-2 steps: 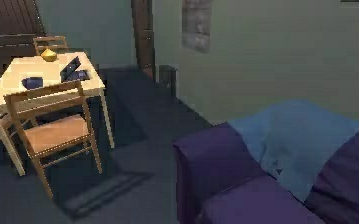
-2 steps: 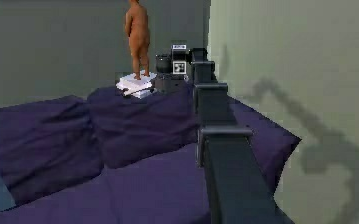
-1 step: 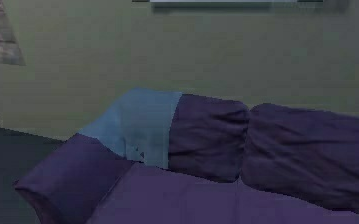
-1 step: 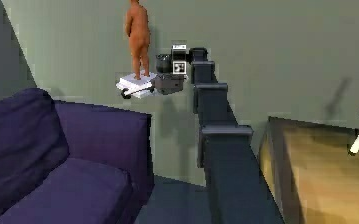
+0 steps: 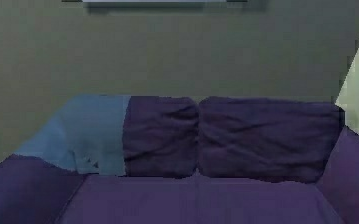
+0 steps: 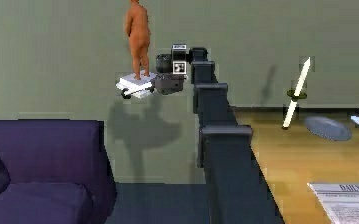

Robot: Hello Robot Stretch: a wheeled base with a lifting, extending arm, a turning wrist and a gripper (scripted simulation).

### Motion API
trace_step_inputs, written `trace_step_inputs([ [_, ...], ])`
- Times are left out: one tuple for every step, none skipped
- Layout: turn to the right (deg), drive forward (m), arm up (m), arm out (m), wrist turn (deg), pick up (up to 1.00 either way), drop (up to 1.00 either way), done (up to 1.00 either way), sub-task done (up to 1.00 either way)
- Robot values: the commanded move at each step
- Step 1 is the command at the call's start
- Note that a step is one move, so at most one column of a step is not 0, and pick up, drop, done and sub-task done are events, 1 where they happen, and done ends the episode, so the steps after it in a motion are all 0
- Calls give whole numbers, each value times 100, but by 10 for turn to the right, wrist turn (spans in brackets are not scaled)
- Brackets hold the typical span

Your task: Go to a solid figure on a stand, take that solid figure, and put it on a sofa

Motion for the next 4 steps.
trace_step_inputs([
  [0, 15, 0, 0, 0, 0, 0, 0, 0],
  [-450, 0, 0, 0, 0, 0, 0, 0, 0],
  [-450, 0, 0, 0, 0, 0, 0, 0, 0],
  [-450, 0, 0, 0, 0, 0, 0, 0, 0],
])
